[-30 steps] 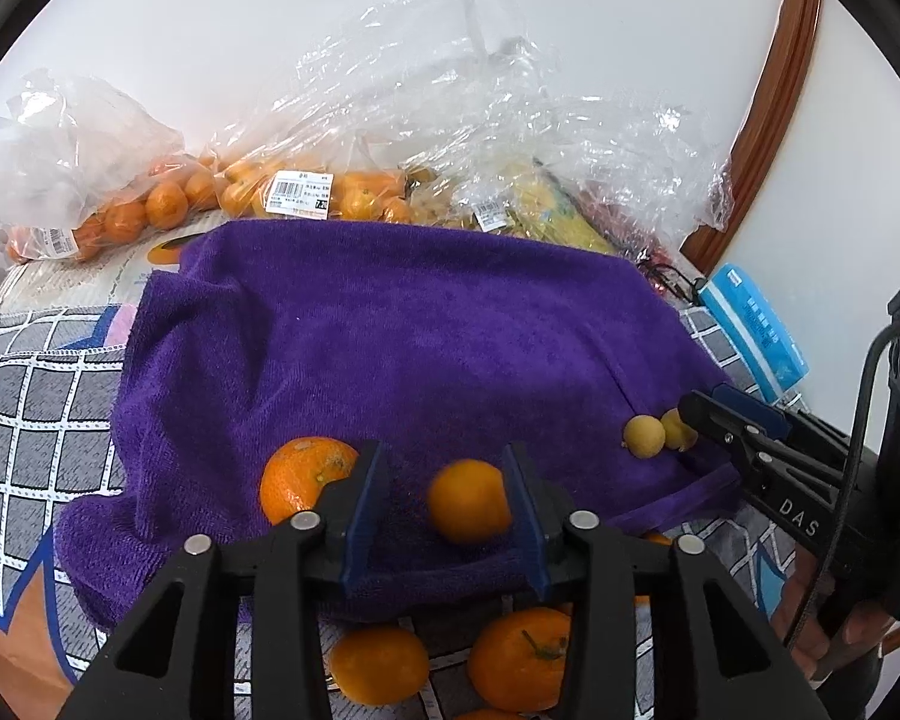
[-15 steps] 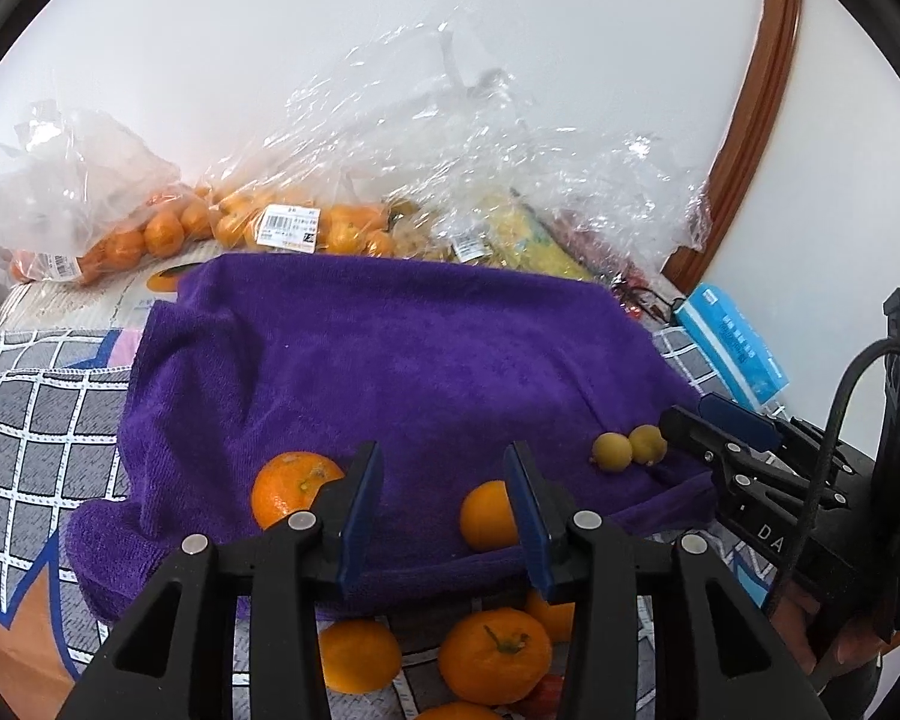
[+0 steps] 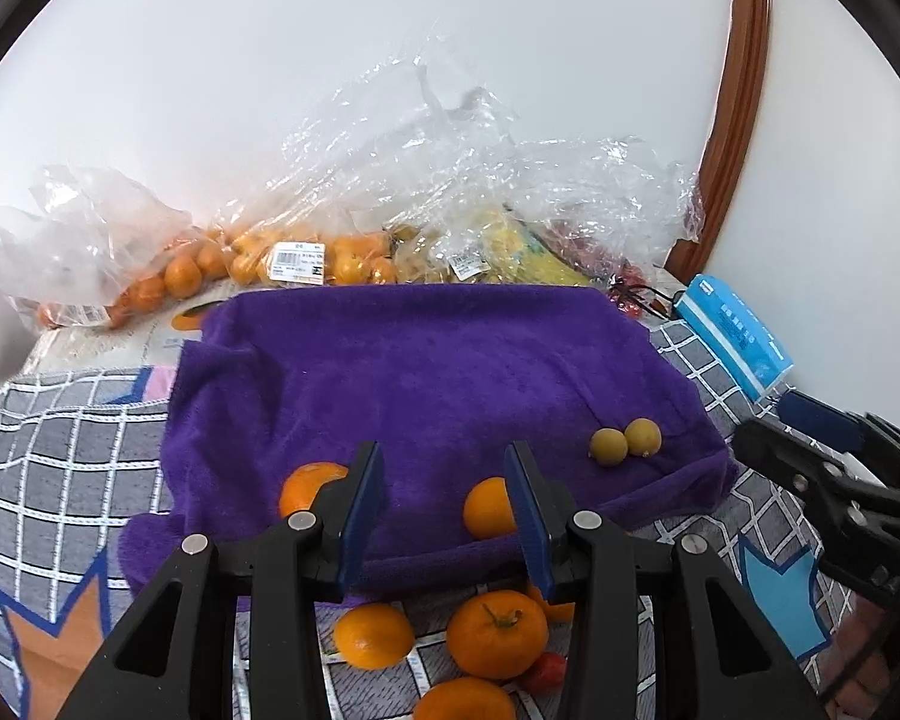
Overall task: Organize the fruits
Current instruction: 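Move both tools back toward the fruit row in front of the towel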
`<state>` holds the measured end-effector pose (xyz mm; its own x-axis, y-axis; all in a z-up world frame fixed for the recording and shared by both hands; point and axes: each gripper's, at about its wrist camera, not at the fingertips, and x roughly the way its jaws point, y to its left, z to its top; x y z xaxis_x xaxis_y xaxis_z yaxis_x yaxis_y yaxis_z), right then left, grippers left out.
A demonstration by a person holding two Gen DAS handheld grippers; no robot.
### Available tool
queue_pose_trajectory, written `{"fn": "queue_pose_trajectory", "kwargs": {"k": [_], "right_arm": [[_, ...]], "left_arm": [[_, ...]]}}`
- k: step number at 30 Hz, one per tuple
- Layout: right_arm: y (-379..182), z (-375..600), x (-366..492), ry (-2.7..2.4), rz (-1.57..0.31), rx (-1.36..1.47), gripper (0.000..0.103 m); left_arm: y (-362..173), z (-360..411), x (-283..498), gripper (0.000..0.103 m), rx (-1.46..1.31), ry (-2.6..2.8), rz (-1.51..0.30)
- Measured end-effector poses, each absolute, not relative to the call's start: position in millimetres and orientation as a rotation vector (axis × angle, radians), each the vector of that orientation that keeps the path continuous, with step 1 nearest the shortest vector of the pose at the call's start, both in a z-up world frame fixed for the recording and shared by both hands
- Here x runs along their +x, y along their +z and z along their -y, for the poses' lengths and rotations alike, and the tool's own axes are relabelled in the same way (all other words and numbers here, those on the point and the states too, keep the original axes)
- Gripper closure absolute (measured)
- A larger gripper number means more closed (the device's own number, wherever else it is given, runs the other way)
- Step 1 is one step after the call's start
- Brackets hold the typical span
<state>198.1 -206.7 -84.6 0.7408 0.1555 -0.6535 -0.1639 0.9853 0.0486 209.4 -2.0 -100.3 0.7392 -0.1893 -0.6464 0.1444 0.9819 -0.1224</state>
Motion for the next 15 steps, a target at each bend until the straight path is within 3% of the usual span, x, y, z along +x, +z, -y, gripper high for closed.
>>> {"fn": "queue_pose_trajectory", "kwargs": {"k": [15], "right_arm": [[-88, 213, 162, 0.122, -0.711, 0.062, 0.039]], "left_arm": [[-100, -7, 163, 0.063, -0.008, -0.16, -0.75]]}}
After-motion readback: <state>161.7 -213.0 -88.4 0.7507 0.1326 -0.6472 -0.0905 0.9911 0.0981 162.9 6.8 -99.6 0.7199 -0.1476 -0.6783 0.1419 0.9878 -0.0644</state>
